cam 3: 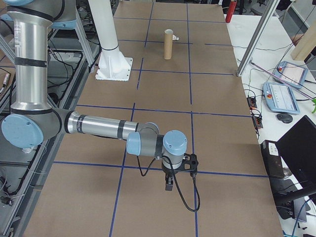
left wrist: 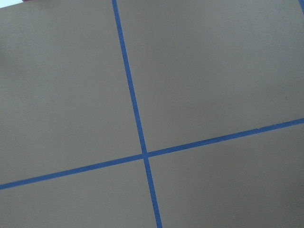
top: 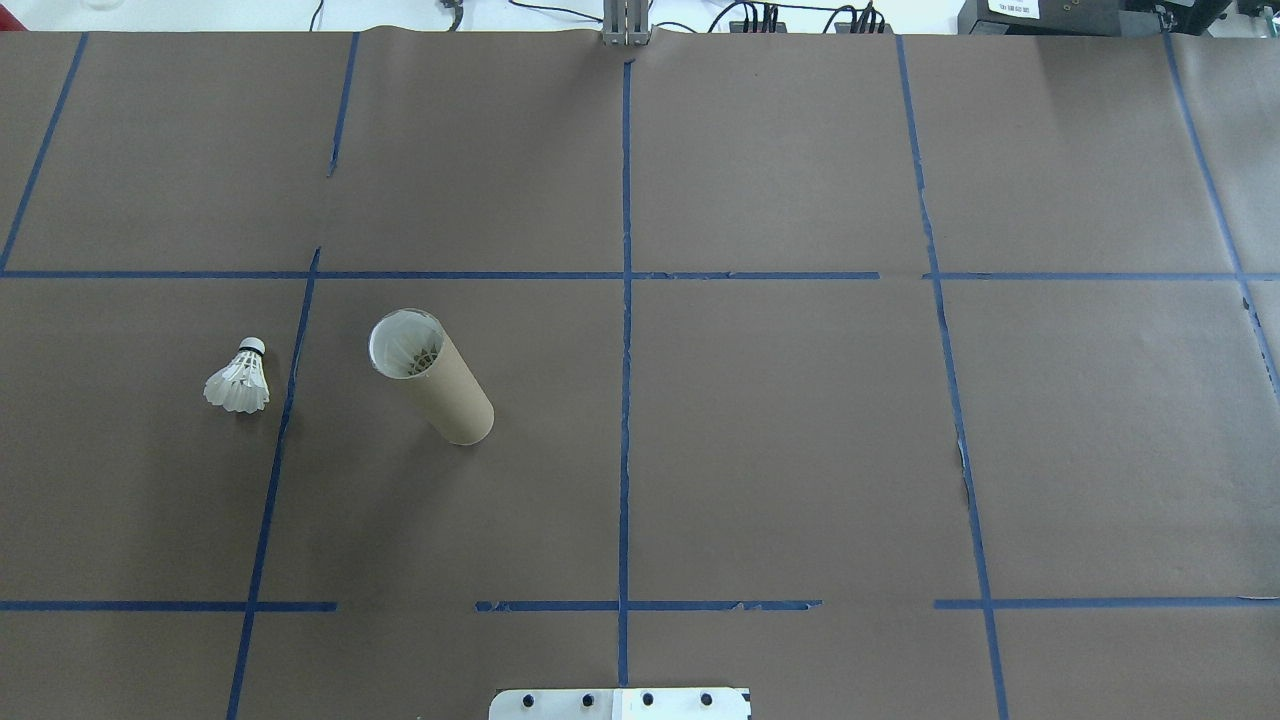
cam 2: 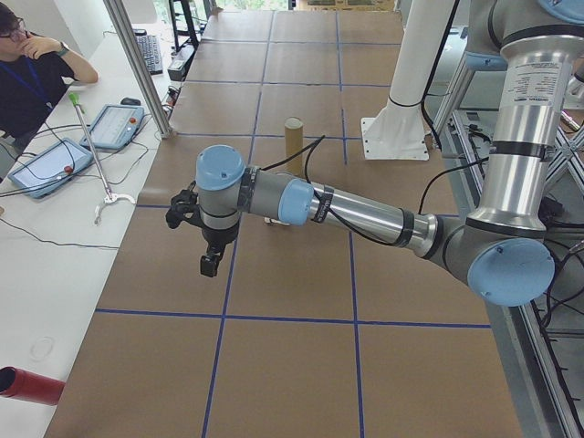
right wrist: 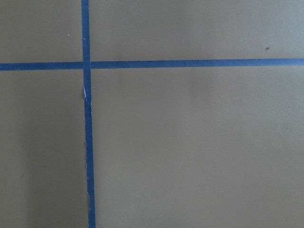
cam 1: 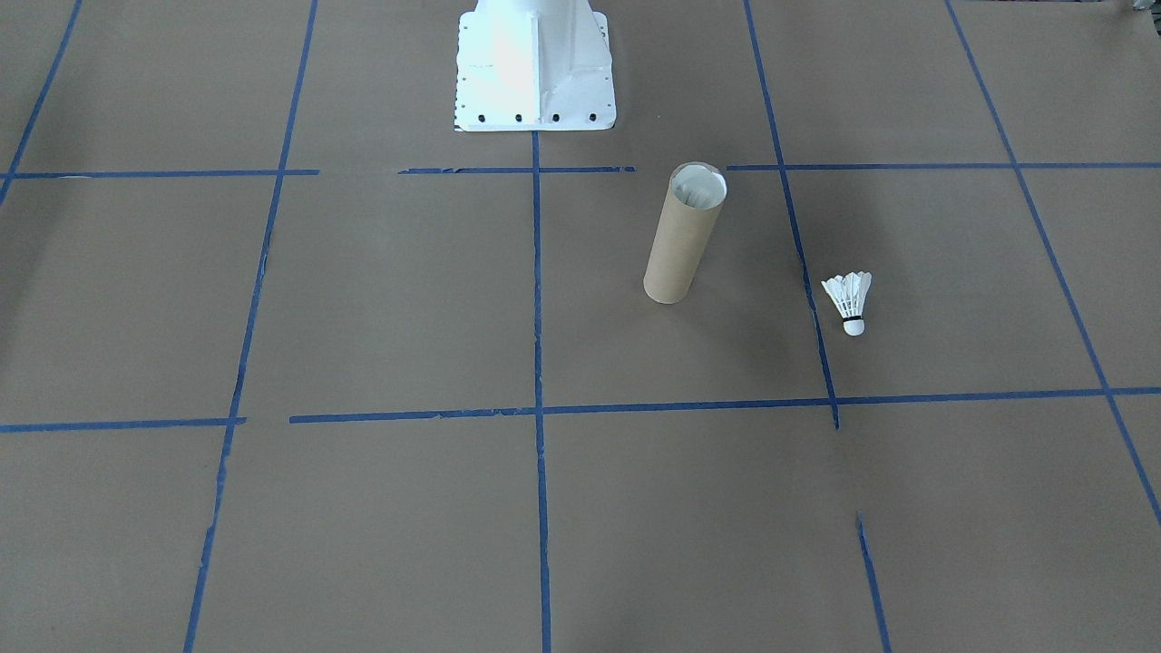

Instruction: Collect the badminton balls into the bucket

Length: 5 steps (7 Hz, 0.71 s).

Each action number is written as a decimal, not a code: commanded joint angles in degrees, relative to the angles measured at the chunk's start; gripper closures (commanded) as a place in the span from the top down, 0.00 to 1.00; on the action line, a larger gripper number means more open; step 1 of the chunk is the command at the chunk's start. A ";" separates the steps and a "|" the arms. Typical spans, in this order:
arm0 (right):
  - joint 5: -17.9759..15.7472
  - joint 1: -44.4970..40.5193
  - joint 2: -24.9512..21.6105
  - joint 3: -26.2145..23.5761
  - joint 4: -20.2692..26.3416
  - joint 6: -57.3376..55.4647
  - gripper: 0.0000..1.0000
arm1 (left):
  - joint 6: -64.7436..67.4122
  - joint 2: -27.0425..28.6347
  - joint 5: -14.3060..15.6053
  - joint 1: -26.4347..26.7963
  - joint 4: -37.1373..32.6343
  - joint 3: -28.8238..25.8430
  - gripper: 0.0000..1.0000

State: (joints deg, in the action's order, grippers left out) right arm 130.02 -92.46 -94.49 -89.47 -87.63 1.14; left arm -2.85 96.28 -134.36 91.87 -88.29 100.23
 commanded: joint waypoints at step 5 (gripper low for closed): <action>-0.03 0.00 0.00 0.00 0.00 0.00 1.00 | 54.85 -7.47 2.15 -21.89 -37.81 1.11 1.00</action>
State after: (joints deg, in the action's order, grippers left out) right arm 129.99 -92.46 -94.52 -89.47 -87.63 1.14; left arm 38.37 92.82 -133.46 74.01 -114.33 101.23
